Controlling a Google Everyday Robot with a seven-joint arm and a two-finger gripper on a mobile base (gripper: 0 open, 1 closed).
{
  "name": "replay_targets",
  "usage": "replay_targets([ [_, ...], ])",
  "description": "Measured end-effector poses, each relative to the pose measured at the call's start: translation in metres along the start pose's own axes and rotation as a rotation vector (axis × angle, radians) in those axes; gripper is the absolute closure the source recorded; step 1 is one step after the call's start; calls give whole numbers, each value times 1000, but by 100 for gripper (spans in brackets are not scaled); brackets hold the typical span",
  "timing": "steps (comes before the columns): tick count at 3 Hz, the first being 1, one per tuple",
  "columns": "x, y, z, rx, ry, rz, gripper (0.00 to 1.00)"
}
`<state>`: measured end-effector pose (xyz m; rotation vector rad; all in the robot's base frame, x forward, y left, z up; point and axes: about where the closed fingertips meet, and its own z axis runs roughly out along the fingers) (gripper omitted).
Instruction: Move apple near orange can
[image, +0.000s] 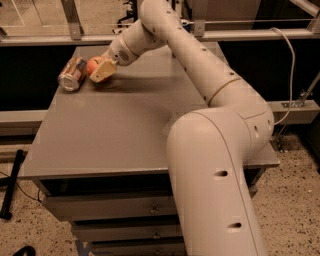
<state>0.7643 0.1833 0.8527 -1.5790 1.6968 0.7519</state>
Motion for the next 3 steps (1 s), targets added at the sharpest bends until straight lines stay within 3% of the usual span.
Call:
replay_targets([
  [1,2,1,2,-5,1,3,0],
  [2,2,1,1,-6,1,4,0],
  [3,13,-4,-21,33,-2,28,0],
])
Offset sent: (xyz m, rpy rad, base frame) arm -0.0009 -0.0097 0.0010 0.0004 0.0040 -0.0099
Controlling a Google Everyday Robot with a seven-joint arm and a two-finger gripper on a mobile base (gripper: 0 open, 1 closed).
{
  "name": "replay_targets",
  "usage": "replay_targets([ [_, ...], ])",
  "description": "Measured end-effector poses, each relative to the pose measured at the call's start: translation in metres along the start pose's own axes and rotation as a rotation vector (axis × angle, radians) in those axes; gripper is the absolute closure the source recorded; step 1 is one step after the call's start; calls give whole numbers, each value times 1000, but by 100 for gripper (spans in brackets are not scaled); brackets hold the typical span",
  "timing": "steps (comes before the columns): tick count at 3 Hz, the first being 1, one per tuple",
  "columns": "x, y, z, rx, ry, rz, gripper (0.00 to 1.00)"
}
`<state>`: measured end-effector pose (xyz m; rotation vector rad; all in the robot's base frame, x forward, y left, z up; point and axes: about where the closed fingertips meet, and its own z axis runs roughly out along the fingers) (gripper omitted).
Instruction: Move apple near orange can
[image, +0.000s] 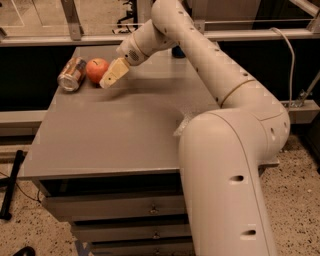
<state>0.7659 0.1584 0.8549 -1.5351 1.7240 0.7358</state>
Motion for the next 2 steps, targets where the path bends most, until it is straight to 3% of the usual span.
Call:
replay_targets([
  [1,15,-7,-53,91,-55,57,0],
  [2,44,-10,-128,225,-141,126,0],
])
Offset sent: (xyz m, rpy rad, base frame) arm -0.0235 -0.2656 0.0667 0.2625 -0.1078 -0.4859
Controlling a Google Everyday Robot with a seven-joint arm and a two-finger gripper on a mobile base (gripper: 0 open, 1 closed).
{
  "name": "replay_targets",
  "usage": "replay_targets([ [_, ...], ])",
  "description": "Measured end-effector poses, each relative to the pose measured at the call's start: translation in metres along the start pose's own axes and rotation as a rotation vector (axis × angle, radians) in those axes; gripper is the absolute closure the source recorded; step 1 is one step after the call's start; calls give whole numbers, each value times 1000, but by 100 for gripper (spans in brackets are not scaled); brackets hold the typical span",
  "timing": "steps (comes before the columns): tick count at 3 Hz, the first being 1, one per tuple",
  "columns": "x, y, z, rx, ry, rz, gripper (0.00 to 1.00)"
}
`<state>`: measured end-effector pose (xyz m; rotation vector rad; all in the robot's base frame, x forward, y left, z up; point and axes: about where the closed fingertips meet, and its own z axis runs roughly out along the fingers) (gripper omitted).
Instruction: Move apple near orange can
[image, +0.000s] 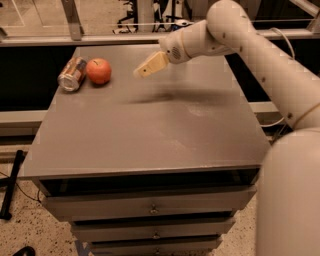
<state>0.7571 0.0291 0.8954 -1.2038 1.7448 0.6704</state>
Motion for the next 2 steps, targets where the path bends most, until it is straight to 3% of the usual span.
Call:
replay_targets([
  [1,18,-12,-71,119,-99,51,0],
  [2,47,-30,-122,199,-104,90,0],
])
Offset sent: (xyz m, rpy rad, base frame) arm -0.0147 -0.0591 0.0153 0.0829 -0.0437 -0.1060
